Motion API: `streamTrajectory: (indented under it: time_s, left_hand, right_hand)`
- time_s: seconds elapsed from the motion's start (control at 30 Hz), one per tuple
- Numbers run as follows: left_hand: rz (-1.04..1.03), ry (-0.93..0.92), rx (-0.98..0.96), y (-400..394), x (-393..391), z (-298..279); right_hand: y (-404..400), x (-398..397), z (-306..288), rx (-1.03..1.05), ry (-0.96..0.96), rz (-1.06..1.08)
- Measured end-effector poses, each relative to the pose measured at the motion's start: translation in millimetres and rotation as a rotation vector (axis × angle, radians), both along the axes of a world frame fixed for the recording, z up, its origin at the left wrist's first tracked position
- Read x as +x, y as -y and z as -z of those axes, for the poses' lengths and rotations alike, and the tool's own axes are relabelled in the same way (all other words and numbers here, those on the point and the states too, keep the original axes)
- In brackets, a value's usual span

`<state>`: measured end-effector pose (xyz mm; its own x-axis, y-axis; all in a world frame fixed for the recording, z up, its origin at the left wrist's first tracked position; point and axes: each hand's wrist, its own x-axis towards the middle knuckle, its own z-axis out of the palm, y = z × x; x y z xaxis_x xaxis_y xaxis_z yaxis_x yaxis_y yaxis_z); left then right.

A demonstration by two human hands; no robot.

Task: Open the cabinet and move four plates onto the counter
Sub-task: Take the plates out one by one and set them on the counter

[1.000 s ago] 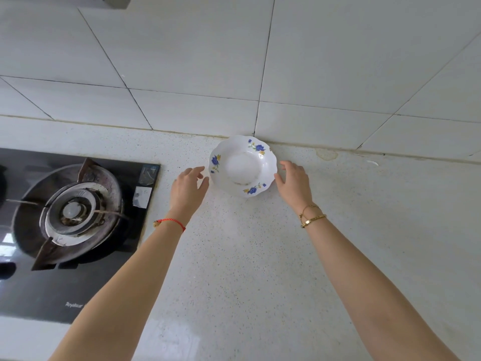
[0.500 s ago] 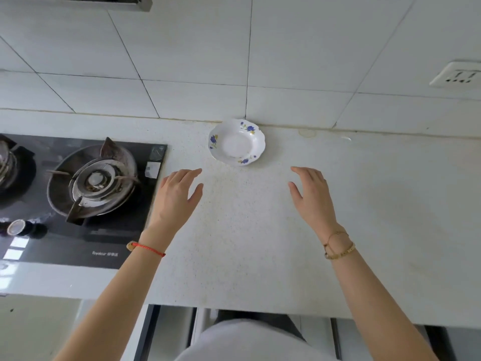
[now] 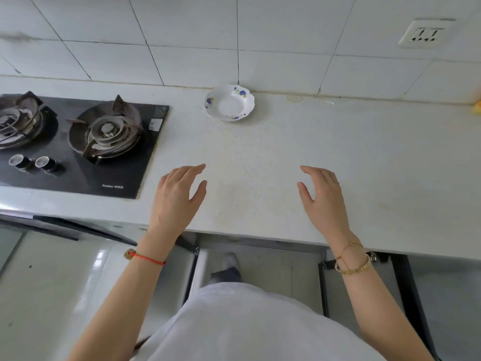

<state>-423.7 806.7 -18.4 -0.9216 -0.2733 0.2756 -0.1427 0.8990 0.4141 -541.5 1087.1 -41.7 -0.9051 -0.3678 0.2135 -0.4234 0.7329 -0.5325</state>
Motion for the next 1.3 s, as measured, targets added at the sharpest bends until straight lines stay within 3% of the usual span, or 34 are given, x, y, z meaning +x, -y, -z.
streamTrajectory:
  time_s: [0.37,0.6,1.03,1.3]
  left_hand:
    - [-0.127,-0.016,0.100,-146.5,143.8,5.3]
    - [-0.176,0.051,0.098,-193.1,230.9,10.7]
    - [-0.214,0.032,0.131,-176.7,328.8,19.6]
    - [-0.211,0.061,0.129,-136.8,342.0,48.3]
  right_hand:
    - [-124.1,118.6,1.3,0.022,0.056,-0.122]
    - [-164.7,191.0,4.9,0.039,0.075,-0.155]
    - [-139.6,280.0,15.5,0.028,0.081,-0.170]
    - [-105.6,294.1,44.4,0.020,0.100,-0.141]
